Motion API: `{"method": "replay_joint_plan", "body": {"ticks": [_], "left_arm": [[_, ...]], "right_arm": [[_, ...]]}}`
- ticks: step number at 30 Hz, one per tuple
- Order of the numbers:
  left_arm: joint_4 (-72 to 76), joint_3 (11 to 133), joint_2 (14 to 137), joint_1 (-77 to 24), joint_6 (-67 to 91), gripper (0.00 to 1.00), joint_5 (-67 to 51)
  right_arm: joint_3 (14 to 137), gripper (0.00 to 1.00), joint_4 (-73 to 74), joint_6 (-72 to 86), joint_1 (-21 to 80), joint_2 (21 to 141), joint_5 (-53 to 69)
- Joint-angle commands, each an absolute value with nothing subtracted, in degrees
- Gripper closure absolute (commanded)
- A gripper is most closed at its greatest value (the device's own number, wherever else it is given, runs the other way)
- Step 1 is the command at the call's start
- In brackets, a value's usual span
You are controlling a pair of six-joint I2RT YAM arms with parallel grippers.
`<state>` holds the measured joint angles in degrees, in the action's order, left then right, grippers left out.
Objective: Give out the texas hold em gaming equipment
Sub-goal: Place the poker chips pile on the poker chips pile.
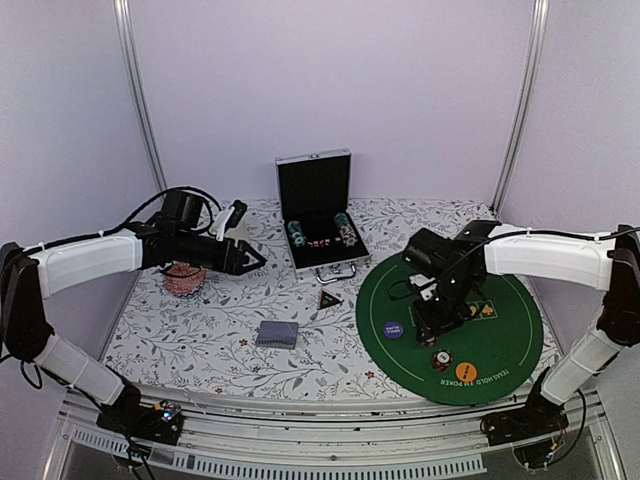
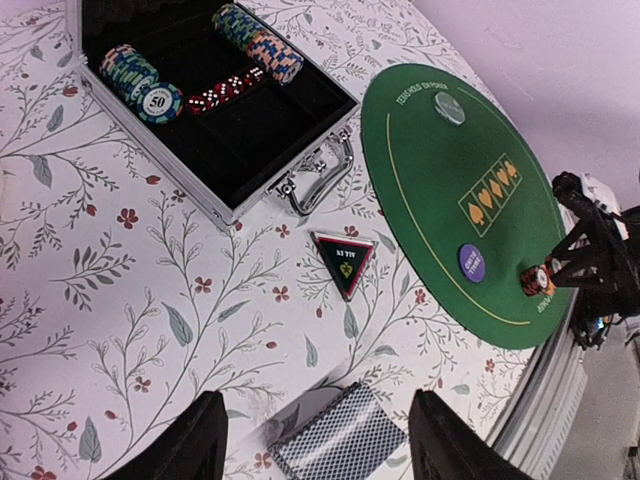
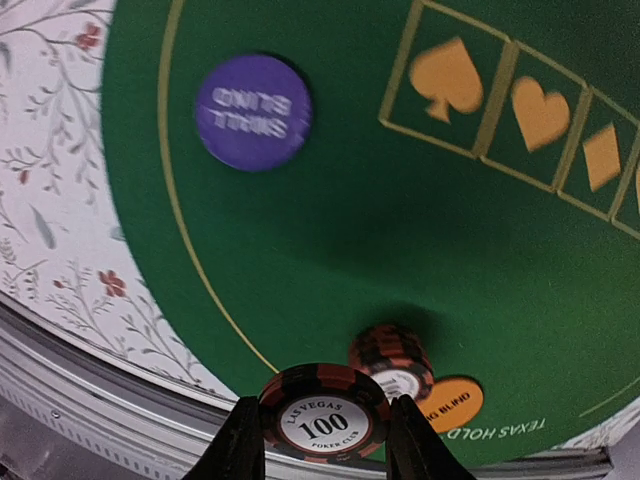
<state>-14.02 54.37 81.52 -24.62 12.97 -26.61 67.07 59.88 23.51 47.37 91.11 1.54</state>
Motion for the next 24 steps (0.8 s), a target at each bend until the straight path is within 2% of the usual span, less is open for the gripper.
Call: {"method": "replay_joint_plan", "body": {"ticks": [1,3,16,24], "left_arm": [[-14.6,54.9,82.1,-23.8,11.9,0.36,-28.3],[-14.5,54.9,82.2,-23.8,12.0,0.36,-28.5],[-15.4,54.6,80.9,-23.7,11.6,0.36,-27.7],[-15.5,54.8,80.9,-23.7,11.6,0.36,-27.8]], "right_arm": [[59.1,0.85,63.4,33.2,45.4,84.2,0.3],[57.0,0.82,62.0,34.2,44.6,83.2,0.2],[53.6,0.84,54.6,31.9,42.8,86.8,-0.5],[53.0,0.85,55.9,31.5,42.7,87.6,-0.7]]}}
